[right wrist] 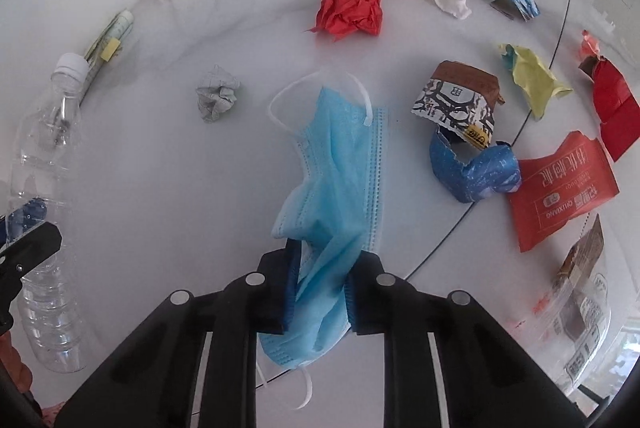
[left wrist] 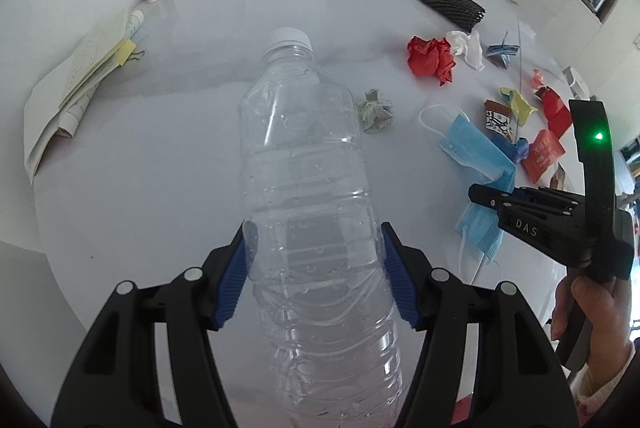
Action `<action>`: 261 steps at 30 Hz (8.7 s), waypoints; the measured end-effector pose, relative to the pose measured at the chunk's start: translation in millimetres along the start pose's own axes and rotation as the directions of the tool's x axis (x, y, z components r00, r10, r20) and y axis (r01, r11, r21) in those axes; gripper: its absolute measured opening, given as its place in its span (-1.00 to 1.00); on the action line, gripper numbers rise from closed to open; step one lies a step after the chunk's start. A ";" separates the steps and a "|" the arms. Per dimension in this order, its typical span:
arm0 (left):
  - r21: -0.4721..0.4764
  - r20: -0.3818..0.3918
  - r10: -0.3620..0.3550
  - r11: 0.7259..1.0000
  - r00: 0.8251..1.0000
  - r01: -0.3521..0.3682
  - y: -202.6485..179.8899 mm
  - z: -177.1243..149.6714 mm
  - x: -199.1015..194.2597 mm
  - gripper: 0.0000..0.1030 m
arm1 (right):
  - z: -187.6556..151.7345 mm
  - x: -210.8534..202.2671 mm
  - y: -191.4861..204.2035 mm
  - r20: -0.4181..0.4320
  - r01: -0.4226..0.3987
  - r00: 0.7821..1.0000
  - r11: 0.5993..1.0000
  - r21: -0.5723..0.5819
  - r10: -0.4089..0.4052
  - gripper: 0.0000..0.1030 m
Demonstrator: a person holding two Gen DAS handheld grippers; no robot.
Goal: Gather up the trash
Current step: 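Grasp the blue face mask with the right tool while the left tool grasps the clear bottle, then carry mask and bottle to the pink bin and open both tools over it, then swing both tools back over the table toward the remaining trash, then grasp the grey crumpled paper with the left tool while the right tool grasps the red bag, then drop the grey paper into the bin with the left tool while the right tool drops the red bag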
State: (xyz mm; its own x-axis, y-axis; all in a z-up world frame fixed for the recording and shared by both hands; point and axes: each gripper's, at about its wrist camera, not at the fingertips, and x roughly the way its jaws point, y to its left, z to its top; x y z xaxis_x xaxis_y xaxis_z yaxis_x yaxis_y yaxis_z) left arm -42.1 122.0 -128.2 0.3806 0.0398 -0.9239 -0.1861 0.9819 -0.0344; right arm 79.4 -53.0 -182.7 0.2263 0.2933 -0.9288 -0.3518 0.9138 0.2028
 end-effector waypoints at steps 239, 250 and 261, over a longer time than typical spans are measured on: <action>0.589 -0.210 -0.195 0.757 0.958 0.283 -486.8 -137.6 3.4 0.34 | -247.9 -237.0 -340.6 0.142 0.111 0.975 0.924 0.365 -0.173 -0.18; 0.587 -0.147 -0.181 0.775 0.972 0.233 -464.7 -125.5 -19.9 0.64 | -249.6 -213.3 -337.6 0.095 0.108 0.985 0.938 0.328 -0.147 -0.18; 0.547 -0.124 -0.179 0.808 0.976 0.218 -422.7 -103.4 -28.8 0.71 | -250.3 -170.0 -318.8 0.005 0.139 0.989 0.935 0.325 -0.149 0.57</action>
State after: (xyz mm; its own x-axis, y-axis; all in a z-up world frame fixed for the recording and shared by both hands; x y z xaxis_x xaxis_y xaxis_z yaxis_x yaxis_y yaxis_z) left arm -68.1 -313.3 -126.4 0.2927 -0.1603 -0.9427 0.4279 0.9036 -0.0209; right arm -74.2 -464.4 -167.0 0.2805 0.1555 -0.9472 -0.0025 0.9869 0.1613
